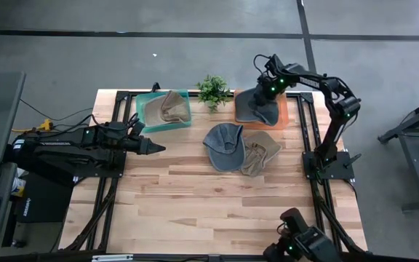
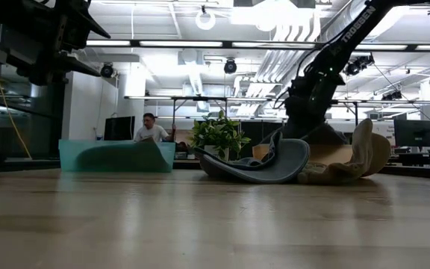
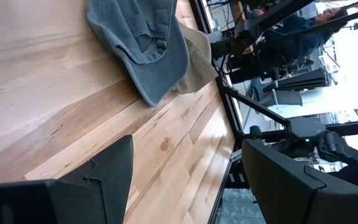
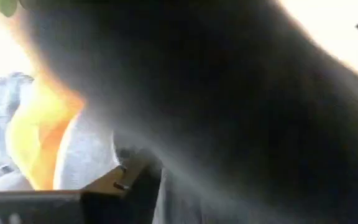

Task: Pick & Place hat
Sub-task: Put the bottom blue cap into the orange bin, then put the blue cap into the orange bin

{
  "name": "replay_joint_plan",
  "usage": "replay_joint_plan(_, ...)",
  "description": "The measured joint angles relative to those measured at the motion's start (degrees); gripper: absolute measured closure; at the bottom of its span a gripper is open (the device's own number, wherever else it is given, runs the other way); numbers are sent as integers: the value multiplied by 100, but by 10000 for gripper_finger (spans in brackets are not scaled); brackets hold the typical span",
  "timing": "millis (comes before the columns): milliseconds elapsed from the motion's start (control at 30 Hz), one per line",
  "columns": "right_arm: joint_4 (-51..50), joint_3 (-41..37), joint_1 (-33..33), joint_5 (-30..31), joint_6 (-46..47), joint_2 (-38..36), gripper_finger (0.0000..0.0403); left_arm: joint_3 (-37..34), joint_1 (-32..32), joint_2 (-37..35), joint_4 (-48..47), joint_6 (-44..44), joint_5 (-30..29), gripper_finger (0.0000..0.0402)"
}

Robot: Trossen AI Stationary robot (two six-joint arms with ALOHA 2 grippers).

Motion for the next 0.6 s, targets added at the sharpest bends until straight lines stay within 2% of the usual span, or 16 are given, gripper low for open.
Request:
replay_joint_plan(167, -57, 2, -4, 230, -29, -352, 180, 0, 0, 0, 0, 0, 0, 142)
replay_joint_plan(433, -474, 9, -2, 719, 41, -901, 175, 0, 0, 0, 0, -2, 2, 142)
replay_joint_plan(600, -666, 9, -2, 1557, 220, -1305, 177, 0, 0, 0, -49, -4, 3, 142)
